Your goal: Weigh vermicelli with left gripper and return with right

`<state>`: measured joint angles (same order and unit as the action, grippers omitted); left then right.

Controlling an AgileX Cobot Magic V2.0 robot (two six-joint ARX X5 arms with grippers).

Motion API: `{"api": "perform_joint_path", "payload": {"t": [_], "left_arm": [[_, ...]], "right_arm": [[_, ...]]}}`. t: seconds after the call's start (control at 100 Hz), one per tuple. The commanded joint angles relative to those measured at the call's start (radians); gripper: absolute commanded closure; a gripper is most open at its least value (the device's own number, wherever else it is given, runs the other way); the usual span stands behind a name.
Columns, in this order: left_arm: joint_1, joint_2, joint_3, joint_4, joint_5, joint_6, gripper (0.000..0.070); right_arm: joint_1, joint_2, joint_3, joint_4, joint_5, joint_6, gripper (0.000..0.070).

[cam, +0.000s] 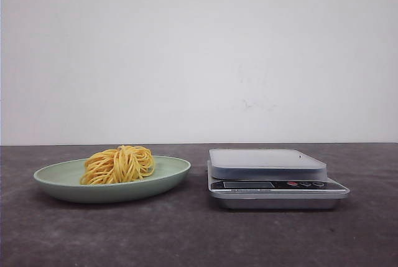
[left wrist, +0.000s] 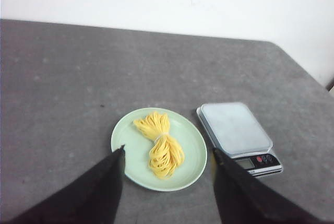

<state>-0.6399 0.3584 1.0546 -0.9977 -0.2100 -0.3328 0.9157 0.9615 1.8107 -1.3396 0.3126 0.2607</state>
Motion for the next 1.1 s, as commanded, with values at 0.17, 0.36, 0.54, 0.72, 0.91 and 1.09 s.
{"api": "perform_joint_path", "payload": {"t": [0.17,0.36,0.54,0.72,0.91,1.09], "left_arm": [[-0.008,0.0,0.014,0.042,-0.004,0.007,0.0388],[-0.008,0.002,0.014,0.037,-0.003,0.004,0.0388],[-0.008,0.002,0.01,0.019,-0.003,0.002,0.0388],[-0.008,0.002,-0.007,0.019,-0.003,0.0,0.0395],[-0.008,0.002,-0.01,0.023,-0.004,0.023,0.0693],[-0.008,0.002,-0.015,0.12,-0.008,0.035,0.0693]], "right_arm": [[0.018,-0.19,-0.119,-0.068,0.058,0.067,0.0152],[0.016,-0.381,-0.377,-0.014,0.051,0.118,0.0153],[0.015,-0.579,-0.671,0.18,0.008,0.15,0.0152],[0.015,-0.678,-0.872,0.346,-0.002,0.146,0.0229],[0.015,-0.67,-0.908,0.428,0.002,0.099,0.0693],[0.016,-0.661,-0.908,0.573,0.048,0.026,0.0693]]}}
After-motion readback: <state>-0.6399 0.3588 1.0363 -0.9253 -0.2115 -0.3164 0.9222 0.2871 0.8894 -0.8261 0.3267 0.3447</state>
